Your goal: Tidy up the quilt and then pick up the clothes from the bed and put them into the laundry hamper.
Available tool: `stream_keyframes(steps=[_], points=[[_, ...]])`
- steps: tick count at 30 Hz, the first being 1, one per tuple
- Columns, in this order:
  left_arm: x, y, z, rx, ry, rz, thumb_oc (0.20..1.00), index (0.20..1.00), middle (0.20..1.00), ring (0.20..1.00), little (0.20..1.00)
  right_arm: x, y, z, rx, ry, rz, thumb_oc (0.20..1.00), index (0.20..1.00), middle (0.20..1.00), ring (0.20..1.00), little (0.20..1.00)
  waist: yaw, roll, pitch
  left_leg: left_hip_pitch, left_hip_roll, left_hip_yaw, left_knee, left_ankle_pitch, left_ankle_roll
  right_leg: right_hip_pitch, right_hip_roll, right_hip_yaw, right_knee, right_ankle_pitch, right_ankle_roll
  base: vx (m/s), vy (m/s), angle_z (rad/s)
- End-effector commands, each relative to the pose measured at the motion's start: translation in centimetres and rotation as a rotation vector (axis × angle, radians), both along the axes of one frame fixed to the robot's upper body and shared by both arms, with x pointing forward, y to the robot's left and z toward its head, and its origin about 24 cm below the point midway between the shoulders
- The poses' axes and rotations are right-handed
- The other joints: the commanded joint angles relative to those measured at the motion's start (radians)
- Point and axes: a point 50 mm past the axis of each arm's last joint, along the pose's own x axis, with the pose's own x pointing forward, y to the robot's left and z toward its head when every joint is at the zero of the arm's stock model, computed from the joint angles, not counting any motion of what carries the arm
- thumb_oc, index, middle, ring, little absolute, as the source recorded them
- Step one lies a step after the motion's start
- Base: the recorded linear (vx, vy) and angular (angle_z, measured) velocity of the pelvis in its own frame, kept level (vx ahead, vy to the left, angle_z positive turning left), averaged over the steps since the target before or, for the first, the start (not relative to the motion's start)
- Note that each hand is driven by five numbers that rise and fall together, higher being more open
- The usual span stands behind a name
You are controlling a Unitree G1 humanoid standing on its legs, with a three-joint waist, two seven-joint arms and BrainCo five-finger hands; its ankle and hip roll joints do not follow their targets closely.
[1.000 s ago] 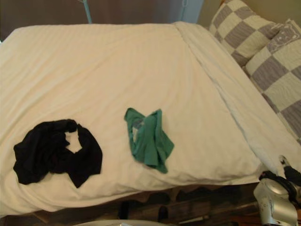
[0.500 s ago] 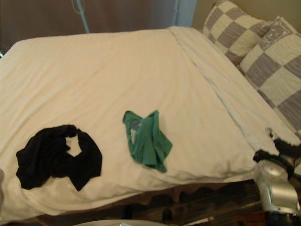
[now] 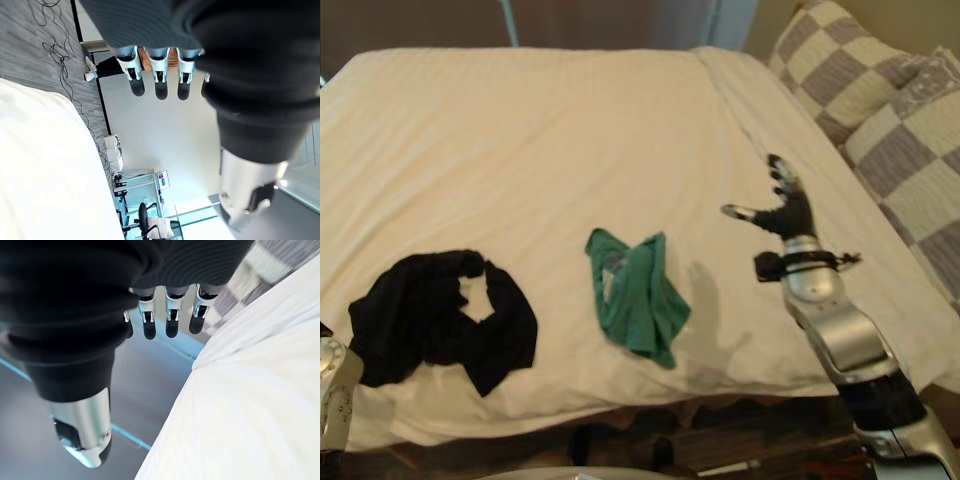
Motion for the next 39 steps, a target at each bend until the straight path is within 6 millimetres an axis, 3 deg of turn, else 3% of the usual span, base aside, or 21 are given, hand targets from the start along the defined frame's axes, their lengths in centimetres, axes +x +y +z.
stream_keyframes(steps=[1,8,13,18,23,29,33,34,35,39], points=[[1.2,0.6,2.7,0.213,0.023,-0.055,1.000,1.000,1.000,1.000,1.000,0.8,1.5,3.5,-0.052,-0.124,0.033,1.000,1.000,1.000,1.000,1.000,0.022,-0.038,0.014,0.008,0.014,-0.071,-0.006,-0.055,-0.026,-0.006,0.000,-0.026,-0.001,-0.027,0.019,-0.02,0.027,0.06],[6.6,-0.7,6.4,0.383,0.026,-0.179,1.000,1.000,1.000,1.000,1.000,1.6,7.1,5.5,-0.075,-0.181,0.228,1.000,1.000,1.000,1.000,1.000,0.018,-0.091,0.155,-0.070,0.053,-0.051,0.010,-0.042,-0.028,-0.080,0.033,0.004,0.018,0.001,0.024,-0.19,0.003,0.04],[9.9,-0.7,9.1,0.429,0.038,-0.164,1.000,1.000,1.000,1.000,1.000,1.4,9.0,5.0,-0.065,-0.144,0.299,1.000,1.000,1.000,1.000,1.000,-0.010,-0.133,0.216,-0.120,0.065,-0.042,0.049,-0.043,-0.025,-0.113,0.044,0.024,0.024,0.020,0.028,-0.13,0.022,-0.06],[12.0,-0.6,10.1,0.370,0.039,-0.130,1.000,1.000,1.000,1.000,1.000,1.3,9.9,3.8,-0.171,-0.122,0.320,1.000,1.000,1.000,1.000,1.000,-0.039,-0.151,0.265,-0.151,0.068,-0.030,0.077,-0.057,-0.020,-0.141,0.041,0.041,0.037,0.027,0.037,-0.14,0.060,-0.04],[12.5,-1.0,10.0,0.357,0.064,-0.147,1.000,1.000,1.000,1.000,1.000,1.6,9.9,2.8,-0.233,-0.068,0.338,1.000,1.000,1.000,1.000,1.000,-0.043,-0.162,0.299,-0.164,0.064,-0.033,0.093,-0.071,-0.016,-0.150,0.036,0.047,0.045,0.028,0.039,-0.07,0.017,-0.03],[12.5,-2.0,8.9,0.323,0.053,-0.149,1.000,1.000,1.000,1.000,1.000,1.4,10.6,1.6,-0.312,-0.008,0.423,1.000,1.000,1.000,1.000,1.000,-0.047,-0.148,0.331,-0.166,0.052,-0.033,0.093,-0.078,-0.014,-0.162,0.027,0.048,0.054,0.019,0.037,-0.06,0.065,-0.02],[12.5,-3.0,8.6,0.315,0.031,-0.164,1.000,1.000,1.000,1.000,1.000,0.6,12.6,0.8,-0.359,0.027,0.571,1.000,1.000,1.000,1.000,1.000,-0.039,-0.141,0.347,-0.170,0.046,-0.031,0.092,-0.078,-0.016,-0.164,0.021,0.038,0.049,0.018,0.033,-0.01,0.007,0.00],[12.6,-3.1,8.6,0.314,0.028,-0.166,1.000,1.000,1.000,1.000,1.000,0.6,12.9,0.8,-0.361,0.032,0.583,0.862,0.862,0.862,0.862,0.862,-0.037,-0.141,0.349,-0.171,0.046,-0.031,0.091,-0.077,-0.016,-0.164,0.020,0.037,0.048,0.019,0.032,-0.03,0.030,0.00],[12.7,-3.5,8.5,0.312,0.023,-0.167,1.000,1.000,1.000,1.000,1.000,0.4,13.8,0.5,-0.377,0.043,0.629,0.200,0.200,0.200,0.200,0.200,-0.033,-0.138,0.354,-0.174,0.044,-0.031,0.090,-0.075,-0.018,-0.166,0.019,0.033,0.047,0.018,0.031,0.00,0.000,0.00],[13.0,-3.8,8.1,0.300,0.018,-0.166,1.000,1.000,1.000,1.000,1.000,0.3,15.2,-0.2,-0.412,0.074,0.695,0.200,0.200,0.200,0.200,0.200,-0.026,-0.133,0.359,-0.183,0.039,-0.036,0.086,-0.069,-0.019,-0.172,0.018,0.029,0.046,0.017,0.029,-0.01,0.007,0.00]])
